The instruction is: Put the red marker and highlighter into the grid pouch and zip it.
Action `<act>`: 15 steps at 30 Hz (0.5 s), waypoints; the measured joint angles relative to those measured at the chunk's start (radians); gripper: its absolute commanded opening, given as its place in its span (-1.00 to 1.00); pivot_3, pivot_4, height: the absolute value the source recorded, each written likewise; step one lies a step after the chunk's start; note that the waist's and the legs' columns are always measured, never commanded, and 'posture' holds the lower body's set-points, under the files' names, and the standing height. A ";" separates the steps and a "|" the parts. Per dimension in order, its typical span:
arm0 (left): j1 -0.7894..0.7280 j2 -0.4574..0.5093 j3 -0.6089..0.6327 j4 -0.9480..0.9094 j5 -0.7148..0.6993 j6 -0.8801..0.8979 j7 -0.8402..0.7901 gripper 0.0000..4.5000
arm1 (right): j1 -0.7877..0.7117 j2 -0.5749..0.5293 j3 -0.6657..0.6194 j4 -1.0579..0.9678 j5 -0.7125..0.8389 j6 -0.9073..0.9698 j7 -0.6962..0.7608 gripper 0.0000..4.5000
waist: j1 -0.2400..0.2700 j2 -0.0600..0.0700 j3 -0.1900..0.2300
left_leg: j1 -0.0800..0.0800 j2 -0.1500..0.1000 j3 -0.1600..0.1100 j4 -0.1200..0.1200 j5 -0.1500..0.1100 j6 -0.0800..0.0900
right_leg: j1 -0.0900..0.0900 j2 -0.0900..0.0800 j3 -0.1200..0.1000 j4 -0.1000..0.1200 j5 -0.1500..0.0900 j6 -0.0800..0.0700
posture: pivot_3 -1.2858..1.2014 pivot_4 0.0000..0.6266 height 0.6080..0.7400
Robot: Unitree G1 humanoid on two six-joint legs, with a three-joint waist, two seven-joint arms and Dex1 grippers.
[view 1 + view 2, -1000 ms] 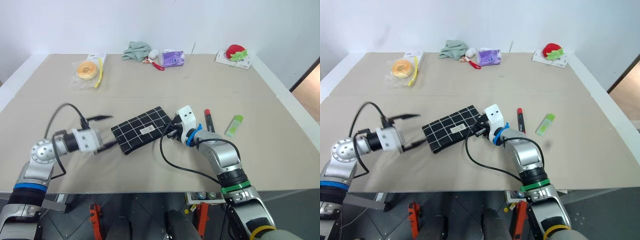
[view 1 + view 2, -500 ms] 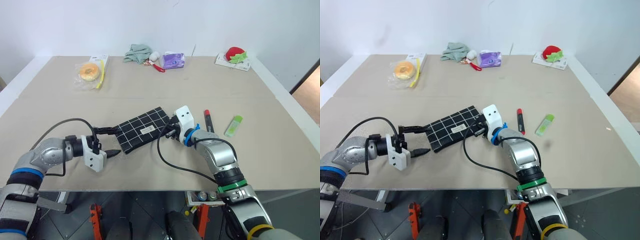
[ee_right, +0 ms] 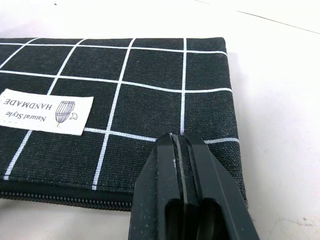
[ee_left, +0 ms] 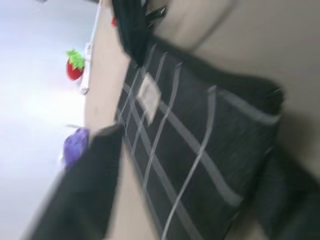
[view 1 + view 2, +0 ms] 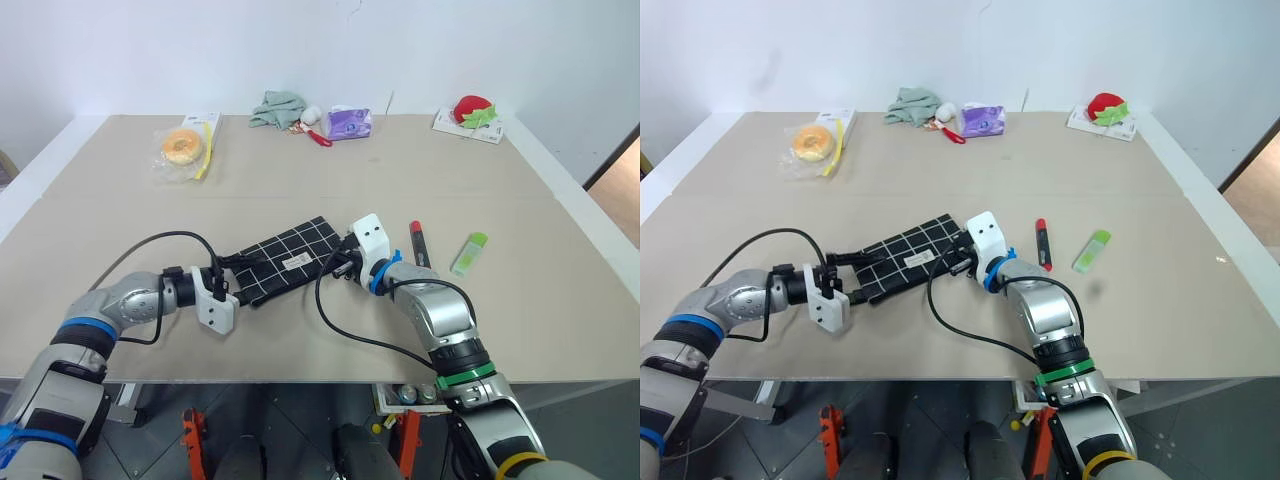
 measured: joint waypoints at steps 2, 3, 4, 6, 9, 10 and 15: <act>-0.017 0.000 -0.008 -0.002 -0.005 0.001 -0.002 -0.62 | 0.001 0.000 -0.001 -0.001 0.000 0.003 0.000 -1.00 | 0.000 0.001 -0.001 | 0.000 0.000 0.000 0.000 0.000 0.000 | 0.000 0.000 0.000 0.000 0.000 0.000 | 0.03 -0.52 0.99; -0.025 0.000 -0.012 -0.003 -0.008 0.001 -0.003 -0.85 | 0.001 0.000 -0.001 -0.001 0.000 0.005 0.000 -1.00 | 0.000 0.003 -0.002 | 0.000 0.000 0.000 0.000 0.000 0.000 | 0.000 0.000 0.000 0.000 0.000 0.000 | 0.03 -0.52 0.99; -0.029 0.000 -0.013 -0.003 -0.011 0.001 -0.004 -0.96 | 0.001 0.000 -0.001 0.000 -0.001 0.005 0.000 -1.00 | 0.000 0.005 -0.003 | 0.000 0.000 0.000 0.000 0.000 0.000 | 0.001 0.000 0.000 0.000 0.000 0.000 | 0.03 -0.52 0.99; -0.034 -0.002 -0.023 0.000 -0.016 0.011 -0.014 -0.96 | 0.002 0.000 -0.001 0.001 -0.002 0.005 0.000 -1.00 | 0.000 0.008 -0.005 | 0.001 0.000 0.000 0.000 0.000 0.000 | 0.001 0.000 0.000 0.000 -0.001 0.000 | 0.03 -0.52 0.99; -0.035 -0.005 -0.027 0.001 -0.035 0.028 -0.030 -0.96 | 0.008 0.000 -0.004 0.000 -0.002 -0.011 -0.001 -1.00 | 0.001 0.008 -0.005 | 0.002 0.000 0.000 0.000 0.000 0.000 | 0.002 0.000 0.000 0.000 -0.001 0.000 | 0.03 -0.52 0.99; -0.036 -0.007 -0.028 0.001 -0.046 0.033 -0.044 -0.96 | 0.017 0.000 -0.010 -0.006 0.001 -0.020 0.000 -1.00 | 0.001 0.008 -0.005 | 0.001 -0.001 0.000 0.000 0.000 0.000 | 0.002 0.000 0.000 0.000 -0.001 0.000 | 0.03 -0.52 0.99; -0.035 -0.018 -0.028 -0.001 -0.087 0.055 -0.085 -1.00 | 0.069 -0.004 -0.087 -0.115 0.072 -0.013 0.018 -0.71 | 0.005 0.009 -0.005 | 0.000 -0.001 -0.001 0.000 0.000 0.000 | 0.001 0.000 0.002 0.000 -0.001 0.001 | 0.03 -0.52 0.99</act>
